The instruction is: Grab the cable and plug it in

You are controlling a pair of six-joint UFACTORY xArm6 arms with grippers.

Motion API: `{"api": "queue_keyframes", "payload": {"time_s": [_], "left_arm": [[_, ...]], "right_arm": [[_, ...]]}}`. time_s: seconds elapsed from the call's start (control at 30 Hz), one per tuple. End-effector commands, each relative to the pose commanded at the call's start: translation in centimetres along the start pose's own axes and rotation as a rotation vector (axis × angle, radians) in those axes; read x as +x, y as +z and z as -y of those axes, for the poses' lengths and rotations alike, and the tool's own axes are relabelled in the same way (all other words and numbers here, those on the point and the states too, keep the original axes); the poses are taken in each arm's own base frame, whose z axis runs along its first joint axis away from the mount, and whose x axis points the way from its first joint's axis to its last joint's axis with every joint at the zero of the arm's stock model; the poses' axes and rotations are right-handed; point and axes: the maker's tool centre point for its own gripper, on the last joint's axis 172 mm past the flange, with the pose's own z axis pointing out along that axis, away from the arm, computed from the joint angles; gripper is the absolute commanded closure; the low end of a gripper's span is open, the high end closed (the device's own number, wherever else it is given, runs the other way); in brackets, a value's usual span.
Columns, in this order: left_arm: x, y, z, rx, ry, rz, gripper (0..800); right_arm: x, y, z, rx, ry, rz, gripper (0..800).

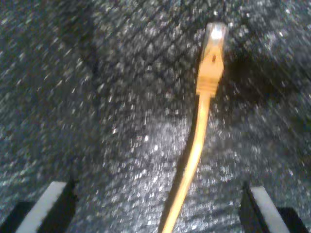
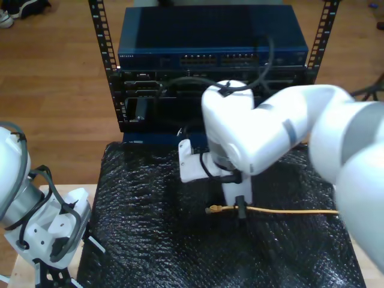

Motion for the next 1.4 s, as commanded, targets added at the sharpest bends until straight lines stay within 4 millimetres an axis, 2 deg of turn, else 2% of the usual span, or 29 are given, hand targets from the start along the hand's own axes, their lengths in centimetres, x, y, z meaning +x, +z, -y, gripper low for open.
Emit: {"api": "queue_keyframes", "payload": {"time_s": [0.1, 0.27, 0.4, 0.5, 0.6, 1.27, 1.4], "left_arm": [[-0.4, 0.1, 0.5, 0.009, -0.016, 0.006, 0], [-0.4, -0.1, 0.7, 0.015, -0.037, 0.009, 0], [-0.4, 0.0, 0.6, 0.014, -0.038, 0.008, 0], [-0.4, -0.1, 0.7, 0.015, -0.037, 0.009, 0], [-0.4, -0.1, 0.6, 0.014, -0.037, 0.008, 0], [-0.3, 0.1, 0.4, 0.006, -0.038, 0.004, 0], [-0.3, 0.1, 0.4, 0.005, -0.038, 0.003, 0]], "right_arm": [[1.0, 0.5, -0.8, 0.002, 0.011, 0.003, 13], [2.0, 0.5, -1.6, -0.009, 0.005, -0.002, 109], [2.1, 0.7, -1.6, -0.006, 0.003, -0.001, 141], [2.0, 2.1, -1.2, 0.019, 0.001, 0.015, 152], [2.0, 2.7, -1.0, 0.028, -0.002, 0.022, 194], [2.5, 2.8, -1.0, 0.018, 0.065, 0.018, 322], [2.0, 2.8, -1.4, -0.002, 0.078, 0.040, 348]]}}
